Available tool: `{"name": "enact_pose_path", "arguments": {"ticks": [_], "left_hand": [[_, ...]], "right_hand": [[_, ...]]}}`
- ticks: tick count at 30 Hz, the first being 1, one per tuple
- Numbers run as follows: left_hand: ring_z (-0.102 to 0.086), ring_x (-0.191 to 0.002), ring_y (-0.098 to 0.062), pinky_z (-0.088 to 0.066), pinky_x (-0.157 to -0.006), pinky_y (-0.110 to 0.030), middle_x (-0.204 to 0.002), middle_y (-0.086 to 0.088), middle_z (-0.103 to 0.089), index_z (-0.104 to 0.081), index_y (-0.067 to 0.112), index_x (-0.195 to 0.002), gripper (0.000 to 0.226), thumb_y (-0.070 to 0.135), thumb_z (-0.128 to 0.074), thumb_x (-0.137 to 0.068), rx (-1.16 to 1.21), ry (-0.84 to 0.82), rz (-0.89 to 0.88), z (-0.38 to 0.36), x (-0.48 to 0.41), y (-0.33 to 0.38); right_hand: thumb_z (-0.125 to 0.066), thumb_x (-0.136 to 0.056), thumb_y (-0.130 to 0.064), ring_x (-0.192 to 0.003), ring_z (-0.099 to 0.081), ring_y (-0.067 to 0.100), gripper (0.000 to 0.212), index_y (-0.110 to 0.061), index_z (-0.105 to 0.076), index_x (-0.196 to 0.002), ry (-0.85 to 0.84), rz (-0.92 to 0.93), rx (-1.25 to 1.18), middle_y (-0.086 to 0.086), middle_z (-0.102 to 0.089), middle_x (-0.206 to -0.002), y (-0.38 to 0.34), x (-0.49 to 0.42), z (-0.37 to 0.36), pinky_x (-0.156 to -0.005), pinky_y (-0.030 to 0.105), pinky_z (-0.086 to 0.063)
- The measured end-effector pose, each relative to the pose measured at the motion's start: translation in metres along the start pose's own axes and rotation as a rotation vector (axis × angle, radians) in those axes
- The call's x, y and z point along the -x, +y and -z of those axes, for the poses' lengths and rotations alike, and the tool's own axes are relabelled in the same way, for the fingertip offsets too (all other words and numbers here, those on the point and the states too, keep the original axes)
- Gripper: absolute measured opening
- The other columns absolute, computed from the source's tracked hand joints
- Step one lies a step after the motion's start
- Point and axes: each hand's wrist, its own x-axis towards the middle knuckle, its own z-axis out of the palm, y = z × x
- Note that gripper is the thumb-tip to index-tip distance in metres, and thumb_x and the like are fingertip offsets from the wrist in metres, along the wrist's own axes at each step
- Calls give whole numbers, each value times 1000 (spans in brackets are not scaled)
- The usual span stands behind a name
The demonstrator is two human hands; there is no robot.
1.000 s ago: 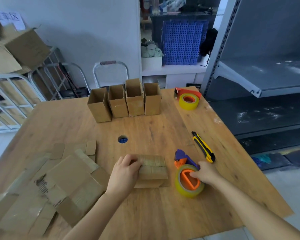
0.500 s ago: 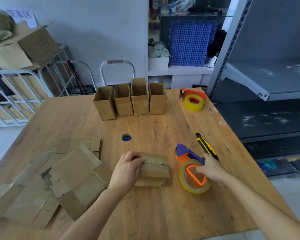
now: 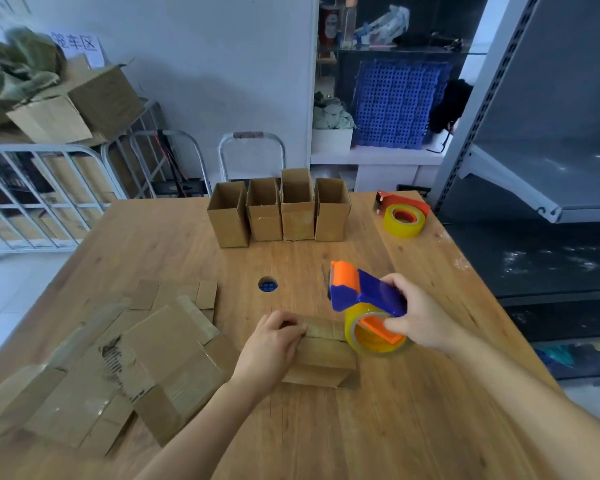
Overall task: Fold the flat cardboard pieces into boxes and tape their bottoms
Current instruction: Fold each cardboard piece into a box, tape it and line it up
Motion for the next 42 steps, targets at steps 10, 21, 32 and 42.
{"name": "enact_pose_path", "arguments": {"ticks": [10, 21, 32, 42], "left_hand": [[-57, -103, -4, -44, -84, -14, -109, 10, -66, -71, 20, -110, 25, 14, -50, -97, 326, -55, 357, 29, -20, 20], [-70, -91, -26, -56, -77, -34, -94, -16, -73, -62, 2, -109, 38, 37, -51, -98, 1288, -378, 979, 59, -53, 44], [-68, -77, -20, -55, -66, -29, -91, -15, -71, -62, 2, -103, 18, 14, -50, -98, 1543, -421, 1082, 54, -52, 44], [-70, -78, -23, -59, -65, -29, -92, -18, -72, -63, -2, -105, 17, 9, -57, -92, 1549, -395, 1047, 52, -56, 46]], "right_hand": [[-77, -72, -7, -84, -58, 3, 54, -33, -45, -106, -51, 136, 225, -12, -59, -94, -6, 0, -18, -65, 14, -45], [-79, -75, -19, -86, -60, 7, 50, -34, -45, -109, -76, 141, 254, -16, -59, -96, -10, 0, -21, -70, 25, -52], [-79, -74, -10, -89, -58, 4, 55, -36, -44, -108, -63, 122, 200, -16, -58, -100, -12, 3, -18, -67, 14, -47], [-80, -74, -7, -95, -57, 5, 58, -29, -45, -114, -48, 117, 166, -17, -56, -103, -12, 3, -15, -65, 11, -47]]}}
